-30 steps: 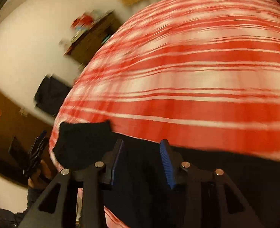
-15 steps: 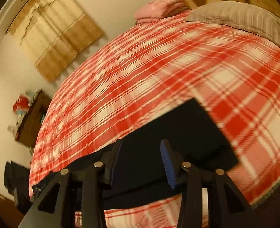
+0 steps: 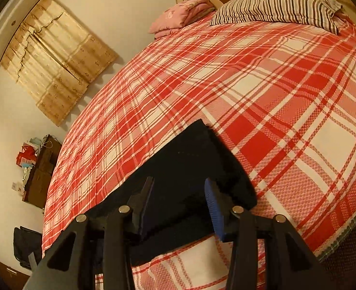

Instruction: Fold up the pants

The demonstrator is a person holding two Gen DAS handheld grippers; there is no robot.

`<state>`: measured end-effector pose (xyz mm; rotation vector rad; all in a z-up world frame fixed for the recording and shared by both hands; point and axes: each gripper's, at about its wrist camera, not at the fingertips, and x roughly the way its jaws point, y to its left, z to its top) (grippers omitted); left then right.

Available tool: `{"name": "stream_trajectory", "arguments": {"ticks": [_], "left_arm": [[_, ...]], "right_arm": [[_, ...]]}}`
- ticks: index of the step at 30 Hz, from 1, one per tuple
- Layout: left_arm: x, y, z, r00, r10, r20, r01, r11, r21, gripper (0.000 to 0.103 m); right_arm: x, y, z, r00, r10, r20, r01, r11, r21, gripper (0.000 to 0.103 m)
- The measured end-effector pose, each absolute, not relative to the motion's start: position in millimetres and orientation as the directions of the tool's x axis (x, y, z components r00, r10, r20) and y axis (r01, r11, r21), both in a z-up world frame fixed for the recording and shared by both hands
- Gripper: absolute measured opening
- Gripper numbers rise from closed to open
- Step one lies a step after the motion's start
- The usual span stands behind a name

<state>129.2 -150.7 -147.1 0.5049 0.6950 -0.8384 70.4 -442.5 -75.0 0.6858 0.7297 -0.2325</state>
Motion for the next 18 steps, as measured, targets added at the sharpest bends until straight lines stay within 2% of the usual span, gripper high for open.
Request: {"name": "stream_trajectory", "arguments": {"ticks": [4,6,8,11,18], "left_arm": [[131.9,-150.8,-150.7,0.460,-0.508,-0.728,0.812,0.573,0.113,0.051],[132.7,-148.6,-149.2,0.464,-0.504,-0.729,0.808,0.579,0.114,0.039],[135.9,-146.2,-148.1,0.454,-0.506,-0.733,0.804,0.588,0.092,0.037],[141.0,-144.6,-148.4,0.447,-0.512,-0.734,0.800,0.596,0.071,0.026],[144.6,-144.2,-150.0,0.438,-0.533,-0.724,0.794,0.607,0.034,0.026]], "right_arm": [[65.2,-447.1,-72.0,0.744,0.013,-0.668,0.432,0.753,0.497,0.044],[62.5,-450.3,-67.3,0.749,-0.012,-0.663,0.442,0.754,0.485,0.044],[63.1,-451.8,-66.8,0.748,-0.012,-0.663,0.443,0.754,0.485,0.044],[63.1,-457.7,-66.2,0.742,-0.050,-0.668,0.474,0.744,0.471,0.044],[63.0,-466.5,-76.0,0.718,-0.053,-0.694,0.507,0.723,0.469,0.044]]}}
